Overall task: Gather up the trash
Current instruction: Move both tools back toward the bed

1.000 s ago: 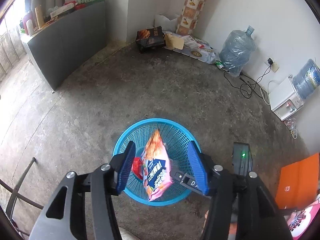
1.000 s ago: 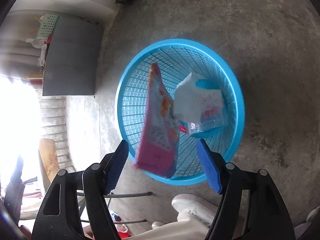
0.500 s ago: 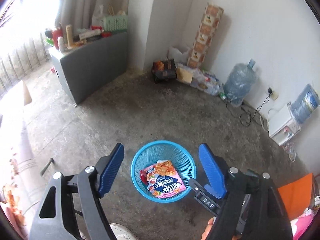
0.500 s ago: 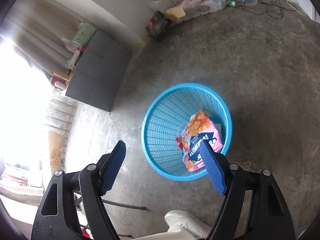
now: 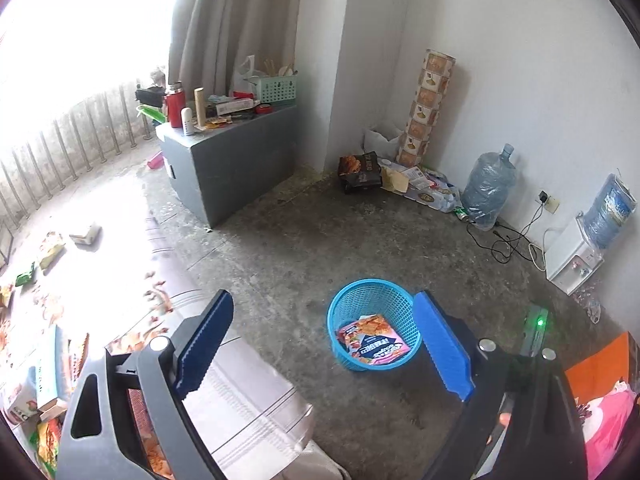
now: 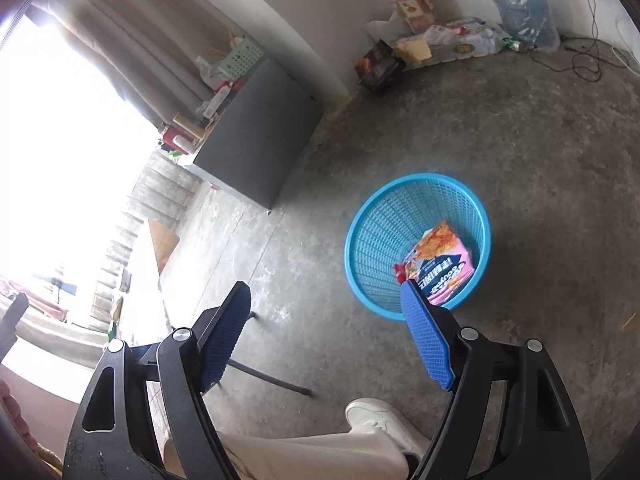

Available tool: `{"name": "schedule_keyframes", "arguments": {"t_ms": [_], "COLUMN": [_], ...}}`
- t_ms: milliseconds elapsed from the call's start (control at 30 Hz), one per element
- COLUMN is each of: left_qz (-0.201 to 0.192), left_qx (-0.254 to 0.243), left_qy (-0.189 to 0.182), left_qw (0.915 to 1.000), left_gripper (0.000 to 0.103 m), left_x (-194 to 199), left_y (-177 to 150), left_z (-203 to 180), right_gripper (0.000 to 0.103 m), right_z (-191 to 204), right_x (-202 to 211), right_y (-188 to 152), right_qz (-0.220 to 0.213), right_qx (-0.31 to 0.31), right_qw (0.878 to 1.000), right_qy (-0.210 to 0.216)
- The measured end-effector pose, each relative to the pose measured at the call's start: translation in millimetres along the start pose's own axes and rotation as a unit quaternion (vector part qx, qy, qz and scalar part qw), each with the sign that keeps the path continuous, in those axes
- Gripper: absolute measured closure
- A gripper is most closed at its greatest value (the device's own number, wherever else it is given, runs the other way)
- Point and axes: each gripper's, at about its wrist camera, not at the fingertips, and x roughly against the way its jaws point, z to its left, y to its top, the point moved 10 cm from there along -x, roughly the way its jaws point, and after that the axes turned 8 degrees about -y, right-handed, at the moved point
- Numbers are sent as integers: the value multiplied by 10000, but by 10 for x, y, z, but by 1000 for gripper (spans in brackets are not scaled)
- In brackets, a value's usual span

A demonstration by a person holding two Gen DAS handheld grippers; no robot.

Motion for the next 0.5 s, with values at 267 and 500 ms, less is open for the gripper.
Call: {"name": "schedule_keyframes", "arguments": {"t_ms": [267, 500], "left_qz": [-289, -478], "left_qx": [373, 667], "left_qy": [603, 897], "left_qw": [9971, 9926], "left_gripper": [13, 13], "left_x": [541, 893], "left_y": [-410, -678], "left_z": [653, 1091], "right_gripper": [29, 29], "right_z": [329, 647], "right_x": [130, 231], "right_y": [-186, -328], "right_qz": [87, 113], "right_qx": [416, 780], "right_qw": [9990, 9963], "right_qy": [143, 335]}}
